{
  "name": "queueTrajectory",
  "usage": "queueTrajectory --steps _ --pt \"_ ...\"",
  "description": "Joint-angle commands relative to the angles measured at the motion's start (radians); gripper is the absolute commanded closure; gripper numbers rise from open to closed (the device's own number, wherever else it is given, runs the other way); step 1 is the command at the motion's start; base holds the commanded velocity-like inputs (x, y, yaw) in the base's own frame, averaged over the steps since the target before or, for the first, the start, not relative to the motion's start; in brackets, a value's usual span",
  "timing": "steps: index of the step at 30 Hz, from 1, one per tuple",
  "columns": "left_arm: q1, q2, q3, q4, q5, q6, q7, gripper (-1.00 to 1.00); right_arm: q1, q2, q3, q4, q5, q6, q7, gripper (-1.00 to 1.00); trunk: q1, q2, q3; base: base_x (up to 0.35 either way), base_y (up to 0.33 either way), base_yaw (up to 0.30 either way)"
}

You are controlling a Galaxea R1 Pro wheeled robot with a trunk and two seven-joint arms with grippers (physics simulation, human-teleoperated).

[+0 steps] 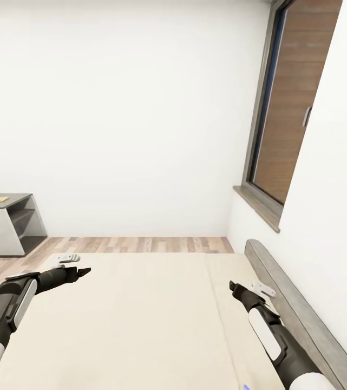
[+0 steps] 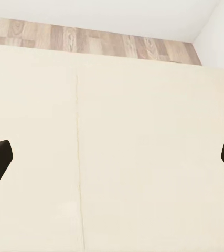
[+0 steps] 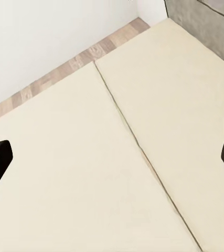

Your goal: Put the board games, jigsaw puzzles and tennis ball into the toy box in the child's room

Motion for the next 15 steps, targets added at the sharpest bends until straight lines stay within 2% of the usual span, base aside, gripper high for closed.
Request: queueTrajectory --steps 1,7,15 --pt "0.0 0.0 0.001 0.0 0.01 0.009 0.001 -1.0 0.0 -0.001 0.004 -0.002 -0.002 0.002 -0.008 -1.0 0.0 -0.001 0.0 0.0 -0.015 0.0" --pt "0.0 0.0 0.001 0.0 0.01 0.009 0.0 -1.0 0.0 0.0 0.003 -0.001 0.027 0.002 -0.009 -1.0 0.0 -0.001 0.0 0.0 -0.006 0.0" --pt "0.0 0.001 0.001 0.0 0.01 0.009 0.0 -1.0 0.0 0.0 0.002 0.0 0.032 0.004 -0.008 -1.0 0.0 -0.001 0.0 0.0 -0.001 0.0"
